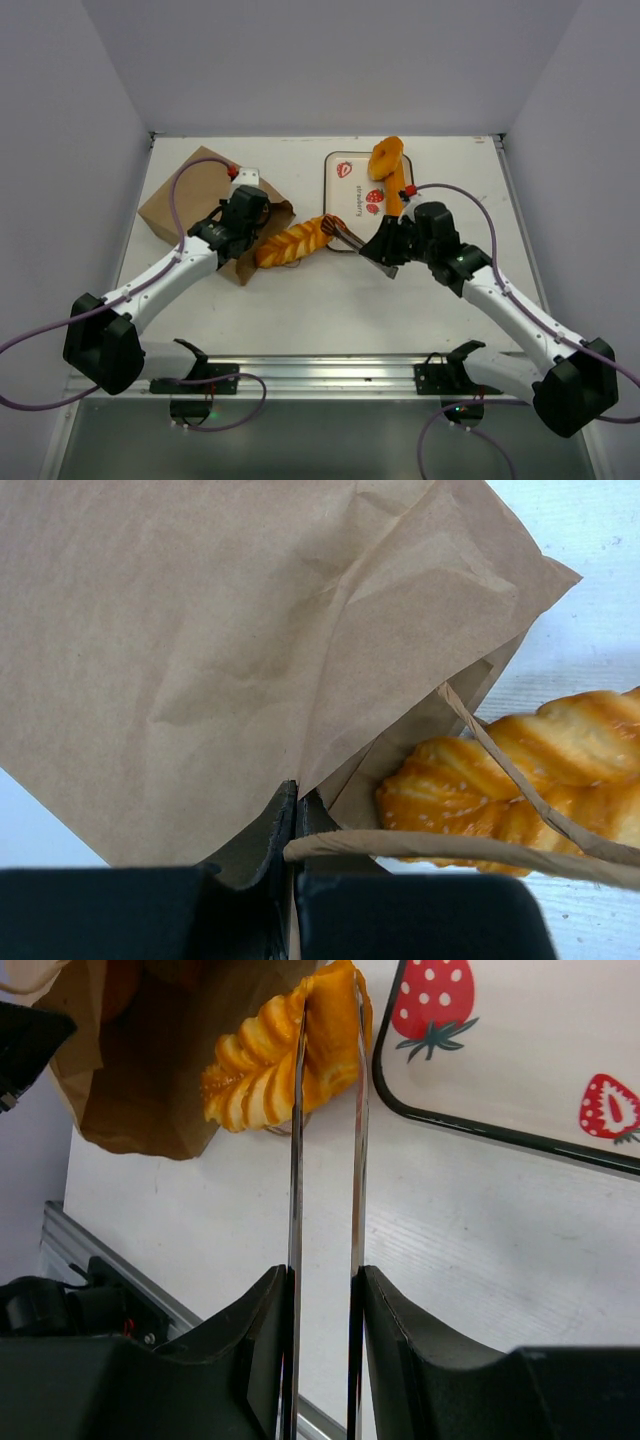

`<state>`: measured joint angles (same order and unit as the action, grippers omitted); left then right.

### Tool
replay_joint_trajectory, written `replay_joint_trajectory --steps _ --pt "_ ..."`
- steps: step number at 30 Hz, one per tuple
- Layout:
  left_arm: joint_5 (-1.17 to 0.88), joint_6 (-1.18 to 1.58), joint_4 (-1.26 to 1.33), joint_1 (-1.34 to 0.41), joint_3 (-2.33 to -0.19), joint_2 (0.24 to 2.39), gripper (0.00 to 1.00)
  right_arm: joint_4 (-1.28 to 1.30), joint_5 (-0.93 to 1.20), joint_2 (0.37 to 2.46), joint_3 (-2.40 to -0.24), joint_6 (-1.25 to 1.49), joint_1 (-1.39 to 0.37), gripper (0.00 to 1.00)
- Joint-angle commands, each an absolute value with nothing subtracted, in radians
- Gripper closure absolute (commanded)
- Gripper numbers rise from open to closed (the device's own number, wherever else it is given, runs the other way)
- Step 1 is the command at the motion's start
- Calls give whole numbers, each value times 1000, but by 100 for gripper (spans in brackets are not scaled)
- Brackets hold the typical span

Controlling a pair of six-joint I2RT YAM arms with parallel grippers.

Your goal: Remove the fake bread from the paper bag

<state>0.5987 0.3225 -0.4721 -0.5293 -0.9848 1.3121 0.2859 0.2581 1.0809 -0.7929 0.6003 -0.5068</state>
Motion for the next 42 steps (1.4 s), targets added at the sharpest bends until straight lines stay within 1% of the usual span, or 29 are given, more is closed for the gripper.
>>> replay_joint_trajectory --steps 1,8,19,29,35,42 --pt "617 344 -491 -518 -1014 1307 100 296 319 1040 -877 563 -466 75" --pt "624 348 -497 -514 -1015 1299 100 373 321 1028 -956 528 -439 75" --pt "620 350 -499 -514 -1016 1295 100 413 413 1054 -1074 499 -252 75" --pt "612 347 -497 -514 -1015 1289 100 440 416 1114 -1173 465 -111 75" --pt "600 347 -497 -514 -1012 1284 100 468 353 1169 -1261 431 -94 75" --pt "583 342 -494 -514 -1012 1278 100 489 181 1227 -1334 382 -92 75"
